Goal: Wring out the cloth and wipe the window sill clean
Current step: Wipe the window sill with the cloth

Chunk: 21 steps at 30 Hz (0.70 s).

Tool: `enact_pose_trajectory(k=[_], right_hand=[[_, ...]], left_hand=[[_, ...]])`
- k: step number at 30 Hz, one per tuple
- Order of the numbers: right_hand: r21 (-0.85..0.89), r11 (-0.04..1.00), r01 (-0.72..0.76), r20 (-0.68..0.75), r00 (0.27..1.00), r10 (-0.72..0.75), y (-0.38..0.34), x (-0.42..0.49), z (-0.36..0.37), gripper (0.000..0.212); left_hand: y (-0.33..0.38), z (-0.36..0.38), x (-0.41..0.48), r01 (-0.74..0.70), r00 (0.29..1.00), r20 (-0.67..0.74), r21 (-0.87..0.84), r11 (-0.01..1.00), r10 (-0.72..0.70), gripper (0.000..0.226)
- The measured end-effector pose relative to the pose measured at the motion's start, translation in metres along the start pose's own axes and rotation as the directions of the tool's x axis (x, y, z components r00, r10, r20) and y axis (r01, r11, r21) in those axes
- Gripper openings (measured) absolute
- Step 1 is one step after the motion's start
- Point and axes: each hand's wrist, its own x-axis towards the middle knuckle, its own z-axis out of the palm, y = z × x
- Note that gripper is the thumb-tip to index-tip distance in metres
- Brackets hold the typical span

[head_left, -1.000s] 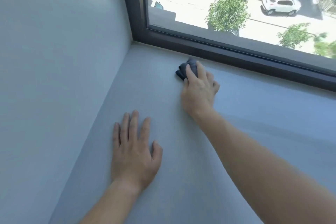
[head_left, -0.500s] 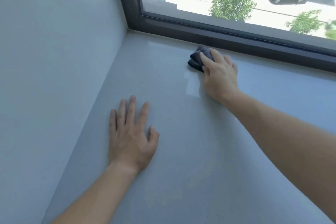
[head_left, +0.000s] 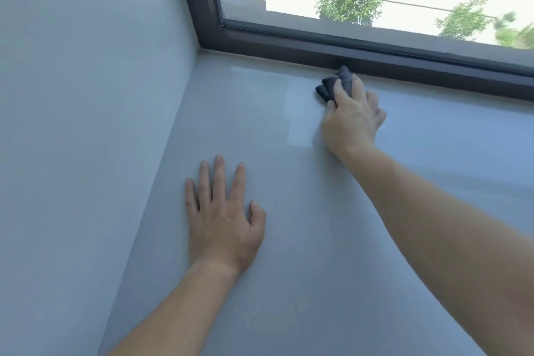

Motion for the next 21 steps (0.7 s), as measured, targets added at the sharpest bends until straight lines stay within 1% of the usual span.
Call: enact_pose_trajectory(k=[1,3,4,5,6,7,8,9,10,11,12,13,15,16,17,18,19,20,21], right_hand=[[-0.005,0.993,0.117,0.017,0.993,-0.117,-0.011,-0.019,0.005,0.041],[0.007,0.931,0.366,0.098,0.926,-0.364,-0.015,-0.056,0.004,0.042],[0.016,0.901,0.433,0.138,0.892,-0.431,-0.008,-0.065,0.001,0.046],[0.017,0.888,0.459,0.159,0.876,-0.456,0.004,-0.062,-0.005,0.049],[-0.002,0.901,0.435,0.155,0.89,-0.429,0.017,-0.052,-0.011,0.051],[-0.029,0.934,0.357,0.142,0.926,-0.35,0.026,-0.041,-0.014,0.051],[-0.038,0.969,0.243,0.11,0.965,-0.237,0.032,-0.029,-0.016,0.049],[-0.012,0.993,0.117,0.081,0.99,-0.116,0.031,-0.023,-0.017,0.047],[0.016,0.999,0.034,0.057,0.998,-0.035,0.023,-0.024,-0.015,0.046],[0.025,1.0,0.015,0.048,0.999,-0.016,0.012,-0.031,-0.013,0.046],[0.008,0.998,0.06,0.059,0.996,-0.06,0.001,-0.045,-0.009,0.046],[-0.01,0.987,0.162,0.083,0.984,-0.16,-0.007,-0.063,-0.005,0.048],[0.0,0.923,0.385,0.157,0.911,-0.381,-0.009,-0.093,-0.004,0.056],[0.009,0.892,0.452,0.199,0.873,-0.444,-0.004,-0.098,-0.005,0.06],[0.008,0.872,0.489,0.22,0.85,-0.478,0.004,-0.091,-0.009,0.061],[-0.013,0.882,0.471,0.225,0.861,-0.457,0.012,-0.08,-0.012,0.061],[-0.037,0.919,0.391,0.213,0.902,-0.375,0.018,-0.067,-0.014,0.059],[-0.041,0.965,0.258,0.179,0.952,-0.247,0.019,-0.056,-0.015,0.058],[-0.03,0.992,0.124,0.135,0.984,-0.119,0.015,-0.05,-0.015,0.057]], left_hand=[[-0.001,0.0,0.0,0.003,1.0,0.002,-0.004,1.0,-0.003,0.071],[-0.001,0.0,-0.001,0.007,1.0,0.007,-0.006,1.0,-0.007,0.07],[-0.002,0.0,-0.001,0.01,1.0,0.008,-0.005,1.0,-0.01,0.07],[0.0,0.0,-0.001,0.012,1.0,0.008,-0.007,1.0,-0.012,0.07],[0.002,0.0,-0.001,0.011,1.0,0.005,-0.01,1.0,-0.011,0.07],[0.003,0.0,0.0,0.007,1.0,0.002,-0.015,1.0,-0.007,0.07],[0.004,0.0,0.0,0.005,1.0,0.002,-0.018,1.0,-0.005,0.07],[0.005,0.0,0.0,0.004,1.0,0.004,-0.023,1.0,-0.004,0.071],[0.004,0.001,0.0,0.004,1.0,0.001,-0.029,1.0,-0.004,0.071],[0.005,0.001,-0.001,0.004,1.0,-0.004,-0.034,0.999,-0.004,0.071],[0.005,0.001,-0.001,0.003,1.0,-0.008,-0.038,0.999,-0.004,0.071],[0.005,0.001,-0.002,0.0,1.0,-0.012,-0.041,0.999,-0.001,0.07],[0.004,0.001,-0.002,-0.006,1.0,-0.016,-0.048,0.999,0.005,0.069],[0.004,0.001,-0.002,-0.005,1.0,-0.012,-0.052,0.999,0.005,0.069],[0.004,0.001,-0.003,-0.005,1.0,-0.009,-0.053,0.999,0.005,0.068],[0.004,0.001,-0.004,-0.008,1.0,-0.01,-0.052,0.999,0.008,0.069],[0.004,0.001,-0.003,-0.012,1.0,-0.011,-0.052,0.999,0.012,0.069],[0.004,0.001,-0.003,-0.014,1.0,-0.01,-0.052,0.999,0.014,0.069],[0.003,0.001,-0.003,-0.013,1.0,-0.003,-0.056,0.998,0.013,0.069]])
